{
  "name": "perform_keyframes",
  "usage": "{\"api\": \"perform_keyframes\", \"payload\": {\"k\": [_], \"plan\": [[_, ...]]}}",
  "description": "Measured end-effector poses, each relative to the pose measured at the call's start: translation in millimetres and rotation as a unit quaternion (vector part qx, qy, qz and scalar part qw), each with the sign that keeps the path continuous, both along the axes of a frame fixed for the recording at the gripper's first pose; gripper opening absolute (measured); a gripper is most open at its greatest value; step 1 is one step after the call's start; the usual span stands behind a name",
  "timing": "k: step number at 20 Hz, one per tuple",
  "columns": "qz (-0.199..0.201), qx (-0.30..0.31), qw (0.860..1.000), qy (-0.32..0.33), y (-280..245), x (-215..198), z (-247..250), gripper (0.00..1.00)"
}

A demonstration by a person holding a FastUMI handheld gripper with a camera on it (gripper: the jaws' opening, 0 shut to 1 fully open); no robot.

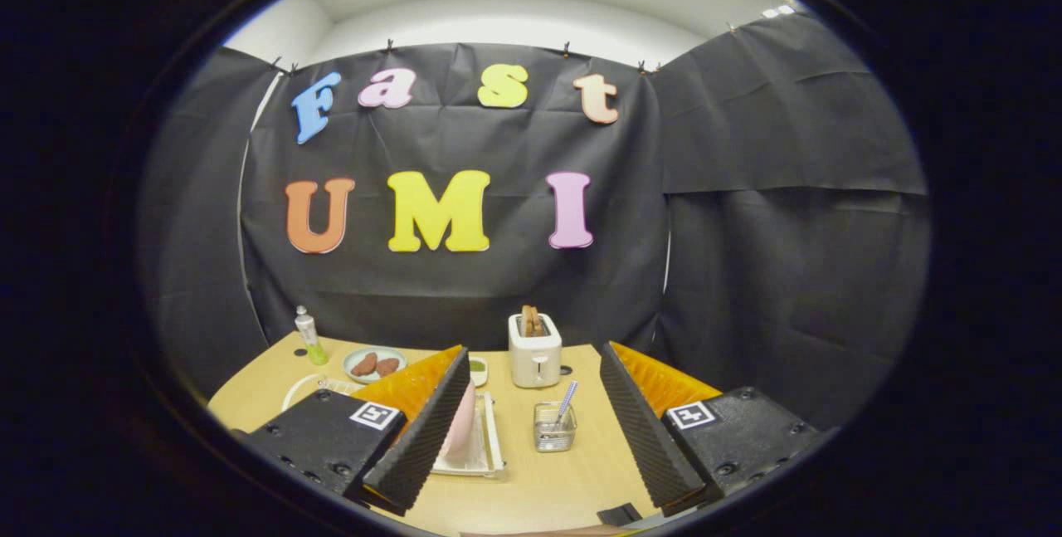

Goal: Take the plate from the dish rack, then take the spoon from the basket and place it into the plate.

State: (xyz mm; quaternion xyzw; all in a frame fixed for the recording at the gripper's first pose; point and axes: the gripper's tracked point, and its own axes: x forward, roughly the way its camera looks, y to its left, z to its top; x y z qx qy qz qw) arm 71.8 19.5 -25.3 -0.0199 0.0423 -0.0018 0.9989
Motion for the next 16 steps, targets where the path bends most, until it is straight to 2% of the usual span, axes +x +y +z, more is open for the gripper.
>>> {"api": "perform_keyframes", "payload": {"k": [4,8,11,14,16], "plan": [[0.022,-0.023,0.998,0.058,24.1,43.0,-17.7,1.00],[0.049,-0.047,0.986,0.152,52.8,93.6,-43.6,0.97],[0.071,-0.083,0.966,0.236,76.4,125.2,-67.8,0.95],[0.042,-0.129,0.943,0.302,81.6,146.0,-83.4,0.92],[0.016,-0.157,0.919,0.361,84.9,156.0,-99.6,0.89]]}}
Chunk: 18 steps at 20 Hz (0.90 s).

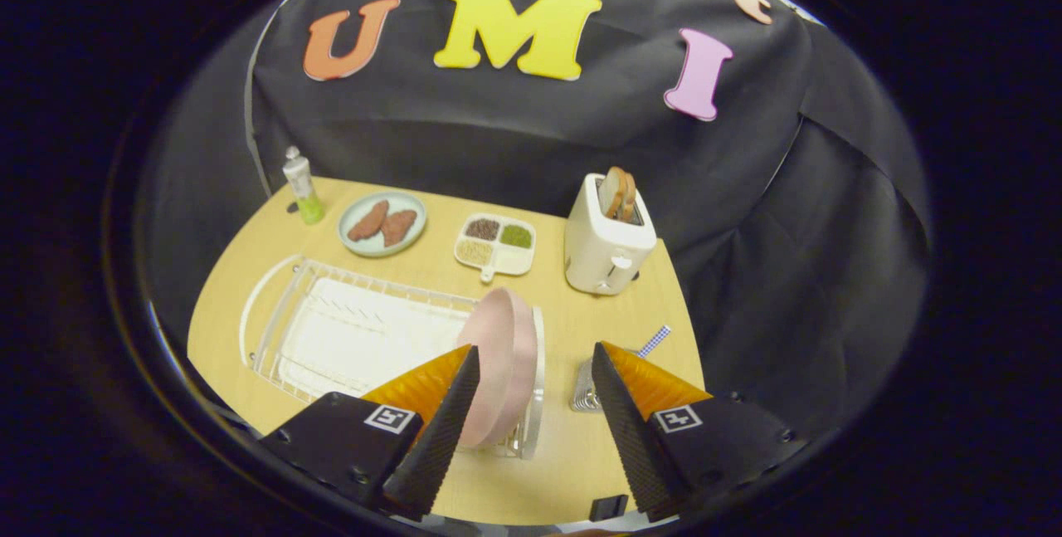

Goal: Take the plate from the dish rack, then take the spoon from the basket and place it into the plate.

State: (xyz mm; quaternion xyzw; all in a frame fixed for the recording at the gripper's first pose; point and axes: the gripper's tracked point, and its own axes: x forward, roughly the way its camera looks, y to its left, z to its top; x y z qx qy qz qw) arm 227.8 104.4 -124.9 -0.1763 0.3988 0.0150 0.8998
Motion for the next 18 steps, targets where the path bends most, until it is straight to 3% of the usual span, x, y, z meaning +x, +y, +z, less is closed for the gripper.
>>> {"api": "perform_keyframes", "payload": {"k": [6,8,14,18], "plan": [[-0.060,-0.105,0.986,0.117,-12.4,21.8,-25.3,0.75],[-0.067,-0.088,0.983,0.149,-4.7,25.1,-32.1,0.70],[-0.034,-0.027,0.982,0.182,13.7,32.9,-48.9,0.56],[-0.056,-0.046,0.981,0.181,7.4,30.3,-44.0,0.31]]}}
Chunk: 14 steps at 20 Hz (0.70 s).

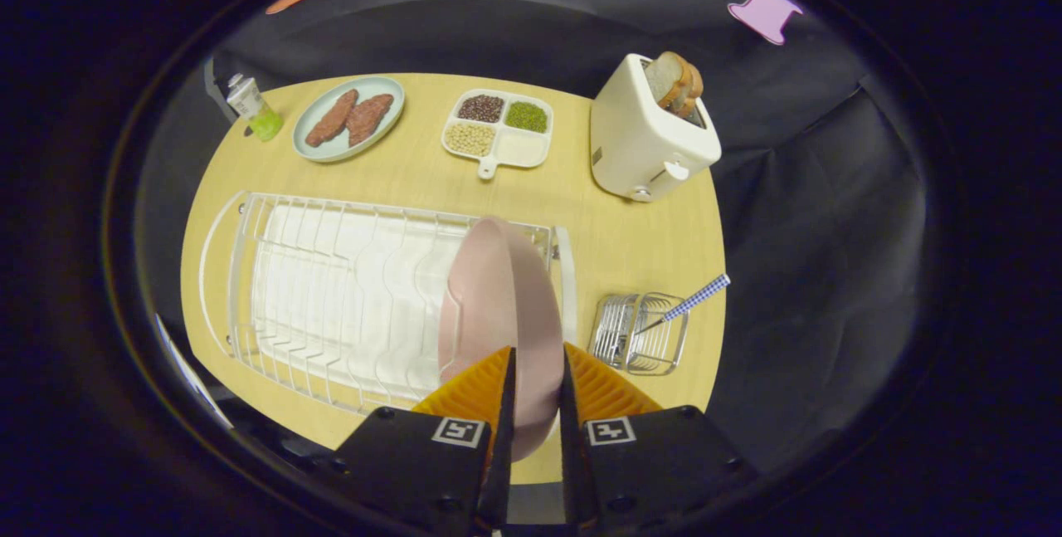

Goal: Take the plate from the dish rack, then take the spoon from the basket and place it into the plate.

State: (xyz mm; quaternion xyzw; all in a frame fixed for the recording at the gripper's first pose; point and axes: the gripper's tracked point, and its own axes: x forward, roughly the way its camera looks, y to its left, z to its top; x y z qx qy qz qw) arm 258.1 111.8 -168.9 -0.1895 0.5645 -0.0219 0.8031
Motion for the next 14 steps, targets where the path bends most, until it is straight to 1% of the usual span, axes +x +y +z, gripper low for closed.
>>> {"api": "perform_keyframes", "payload": {"k": [1,3,5,9,11,14], "plan": [[-0.004,-0.010,1.000,-0.011,-1.0,2.5,4.0,0.28],[-0.012,-0.029,0.999,-0.031,-3.4,3.2,12.0,0.25],[-0.017,-0.034,0.998,-0.045,0.2,1.8,15.6,0.23],[-0.045,-0.039,0.995,-0.081,-1.8,-1.1,17.1,0.23],[-0.046,-0.050,0.992,-0.107,0.7,-1.0,16.6,0.23],[-0.058,-0.077,0.985,-0.146,5.8,-6.5,20.6,0.23]]}}
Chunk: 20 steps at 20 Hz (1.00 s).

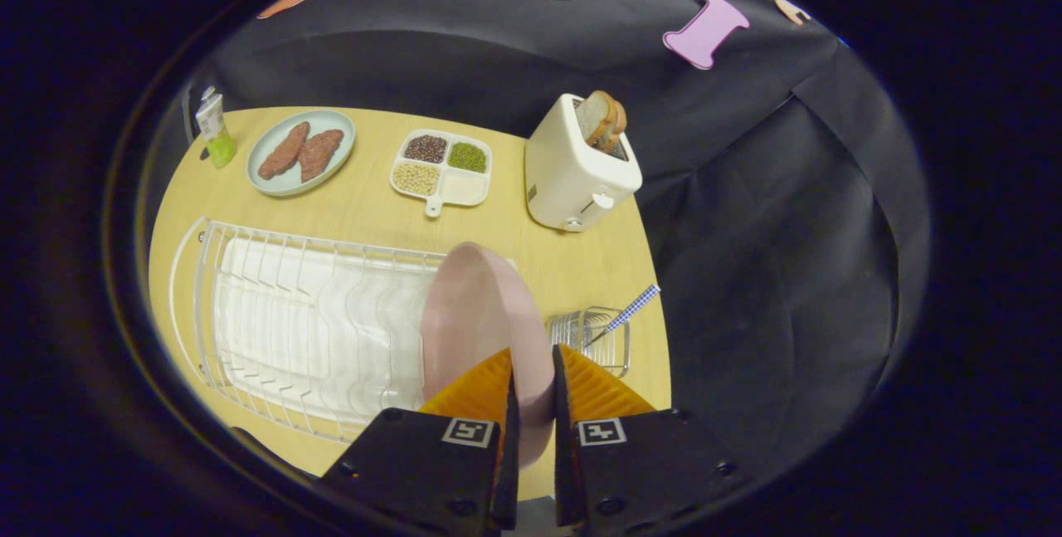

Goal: Take the plate from the dish rack, then take the spoon from the basket and place it into the plate.

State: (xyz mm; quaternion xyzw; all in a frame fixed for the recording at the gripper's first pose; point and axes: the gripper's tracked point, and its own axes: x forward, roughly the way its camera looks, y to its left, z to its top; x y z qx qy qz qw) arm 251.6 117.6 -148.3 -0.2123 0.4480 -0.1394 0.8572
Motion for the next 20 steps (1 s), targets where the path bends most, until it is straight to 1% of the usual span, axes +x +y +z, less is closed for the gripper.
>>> {"api": "perform_keyframes", "payload": {"k": [5,8,12,14,16,18,20], "plan": [[0.005,-0.046,0.995,-0.091,7.0,-3.1,20.8,0.23],[0.011,-0.041,0.993,-0.111,7.0,-19.3,33.6,0.23],[0.036,0.028,0.992,-0.114,-0.2,-57.1,41.3,0.23],[0.039,0.071,0.991,-0.108,-8.2,-82.7,37.5,0.23],[0.046,0.116,0.988,-0.093,-14.1,-110.0,26.1,0.23],[0.045,0.158,0.983,-0.083,-20.2,-136.3,14.1,0.23],[0.054,0.185,0.979,-0.072,-24.5,-158.5,-3.4,0.23]]}}
